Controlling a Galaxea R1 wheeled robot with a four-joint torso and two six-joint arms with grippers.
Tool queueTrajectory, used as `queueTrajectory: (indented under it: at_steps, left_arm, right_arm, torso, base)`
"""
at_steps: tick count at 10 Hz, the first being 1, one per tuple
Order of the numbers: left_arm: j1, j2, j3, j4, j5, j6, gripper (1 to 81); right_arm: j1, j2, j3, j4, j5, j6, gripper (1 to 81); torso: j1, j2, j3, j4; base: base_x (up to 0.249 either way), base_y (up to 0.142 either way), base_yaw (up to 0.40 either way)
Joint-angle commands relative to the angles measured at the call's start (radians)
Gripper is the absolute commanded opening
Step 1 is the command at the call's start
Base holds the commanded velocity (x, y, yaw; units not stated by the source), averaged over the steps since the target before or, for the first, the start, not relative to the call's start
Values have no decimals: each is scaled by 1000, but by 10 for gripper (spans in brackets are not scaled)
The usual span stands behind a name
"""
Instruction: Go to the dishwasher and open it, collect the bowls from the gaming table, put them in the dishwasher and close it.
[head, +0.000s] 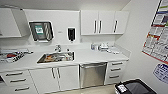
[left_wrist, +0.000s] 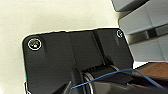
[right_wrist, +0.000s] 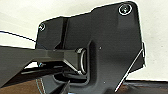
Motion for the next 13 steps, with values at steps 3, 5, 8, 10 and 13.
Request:
queueTrajectory:
  at_steps: [3, 5, 8, 10, 13]
  left_arm:
    - [-51, -12, 14, 10, 54, 4, 811]
    - [-51, -12, 12, 10, 54, 4, 811]
    - [-51, -14, 12, 10, 52, 4, 811]
    - [-51, -14, 14, 10, 52, 4, 811]
    - [-51, -14, 12, 10, 52, 4, 811]
  right_arm:
    - [43, -18, 4, 7, -50, -3, 811]
    - [42, -20, 4, 7, -50, -1, 811]
    - [40, -18, 4, 7, -48, -3, 811]
    - [40, -20, 4, 8, -48, -3, 811]
    - [42, -20, 4, 7, -50, -3, 811]
  torso:
    - [0, 0, 0, 0]
    - [0, 0, 0, 0]
    - [1, 1, 0, 0]
    - [-2, 0, 0, 0]
    - [-2, 0, 0, 0]
  base:
    - [149, 0, 0]
    - [149, 0, 0]
    - [149, 68, 0]
    - [148, 78, 0]
    - [149, 78, 0]
